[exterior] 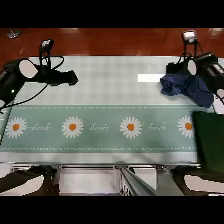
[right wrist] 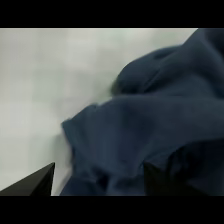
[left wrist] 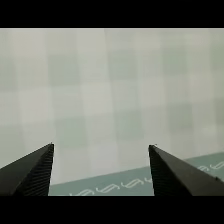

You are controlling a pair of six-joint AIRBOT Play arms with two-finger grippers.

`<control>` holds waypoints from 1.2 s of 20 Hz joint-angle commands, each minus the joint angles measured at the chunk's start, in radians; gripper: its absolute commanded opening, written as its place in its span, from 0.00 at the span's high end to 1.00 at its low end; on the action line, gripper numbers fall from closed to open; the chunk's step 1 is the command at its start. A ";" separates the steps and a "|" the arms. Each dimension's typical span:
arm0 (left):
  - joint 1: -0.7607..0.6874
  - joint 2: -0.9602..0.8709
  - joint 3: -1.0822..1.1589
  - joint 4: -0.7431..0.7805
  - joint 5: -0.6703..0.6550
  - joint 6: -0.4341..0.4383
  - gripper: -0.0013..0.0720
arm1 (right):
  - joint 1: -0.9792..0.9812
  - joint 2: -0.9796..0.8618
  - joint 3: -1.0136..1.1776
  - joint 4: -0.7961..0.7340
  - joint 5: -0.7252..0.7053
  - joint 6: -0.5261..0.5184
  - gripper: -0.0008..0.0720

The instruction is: Fold the shirts.

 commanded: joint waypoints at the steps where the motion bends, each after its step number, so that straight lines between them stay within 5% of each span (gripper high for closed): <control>1: 0.014 -0.031 0.000 0.034 0.100 0.014 0.02 | -0.175 -0.106 0.082 -0.105 -0.097 0.163 0.12; 4: 0.032 -0.034 -0.001 0.130 0.102 0.014 0.02 | -0.332 -0.238 0.153 0.037 0.005 0.142 0.12; 9: 0.049 -0.035 -0.001 0.161 -0.015 -0.089 0.02 | -0.434 -0.353 0.174 0.386 0.108 -0.102 0.16; 10: 0.050 -0.034 0.000 0.161 -0.061 -0.089 0.02 | -0.434 -0.351 0.176 0.434 0.127 -0.153 0.39; 11: 0.057 -0.031 0.003 0.162 -0.112 -0.085 0.02 | -0.434 -0.346 0.189 0.499 0.165 -0.226 0.81; 12: 0.071 -0.026 0.011 0.163 -0.174 -0.084 0.02 | -0.434 -0.339 0.211 0.569 0.209 -0.294 0.95; 16: 0.185 0.106 0.032 0.160 -0.314 -0.080 0.02 | -0.422 -0.181 0.332 0.746 0.320 -0.423 0.95; 24: 0.120 0.743 -0.381 -0.090 -0.199 -0.081 0.02 | -0.225 0.420 0.379 0.783 0.153 -0.415 0.95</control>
